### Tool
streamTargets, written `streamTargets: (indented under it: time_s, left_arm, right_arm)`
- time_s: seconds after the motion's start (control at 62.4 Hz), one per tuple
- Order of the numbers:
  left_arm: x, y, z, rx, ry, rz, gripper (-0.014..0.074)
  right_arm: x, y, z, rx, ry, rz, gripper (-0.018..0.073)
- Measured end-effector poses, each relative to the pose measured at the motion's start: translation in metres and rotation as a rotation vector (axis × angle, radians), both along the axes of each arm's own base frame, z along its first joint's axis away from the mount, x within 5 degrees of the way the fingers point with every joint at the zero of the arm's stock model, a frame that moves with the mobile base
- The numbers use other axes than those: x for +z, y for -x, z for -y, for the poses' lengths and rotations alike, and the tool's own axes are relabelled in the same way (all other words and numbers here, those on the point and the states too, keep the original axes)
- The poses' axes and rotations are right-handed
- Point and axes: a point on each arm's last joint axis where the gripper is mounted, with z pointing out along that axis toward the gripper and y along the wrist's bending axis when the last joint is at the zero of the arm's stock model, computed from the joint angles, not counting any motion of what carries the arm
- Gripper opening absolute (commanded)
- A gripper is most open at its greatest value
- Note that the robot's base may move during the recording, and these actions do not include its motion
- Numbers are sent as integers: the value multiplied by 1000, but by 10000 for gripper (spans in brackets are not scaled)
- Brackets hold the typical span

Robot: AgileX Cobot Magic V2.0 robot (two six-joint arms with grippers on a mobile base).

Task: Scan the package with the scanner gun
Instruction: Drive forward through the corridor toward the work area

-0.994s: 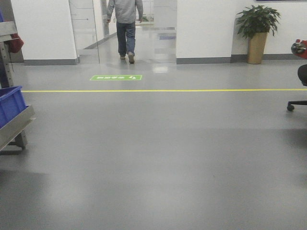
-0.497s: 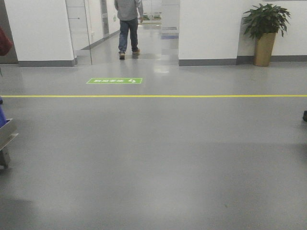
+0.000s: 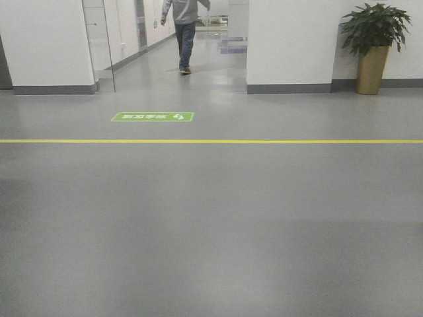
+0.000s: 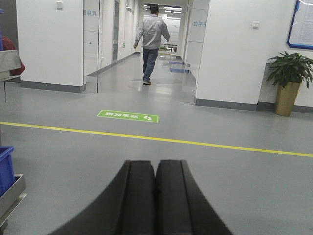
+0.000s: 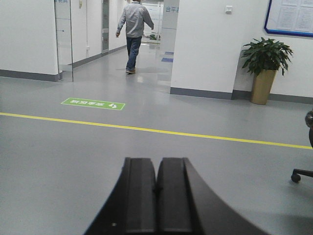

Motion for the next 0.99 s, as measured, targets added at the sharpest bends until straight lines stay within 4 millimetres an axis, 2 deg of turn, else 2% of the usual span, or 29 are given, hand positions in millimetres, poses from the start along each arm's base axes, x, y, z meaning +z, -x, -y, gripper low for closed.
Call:
streamTargets:
  time_s: [0.994]
  left_arm:
    - [0,0,0,0,0,0,-111]
  right_arm:
    - [0,0,0,0,0,0,-168]
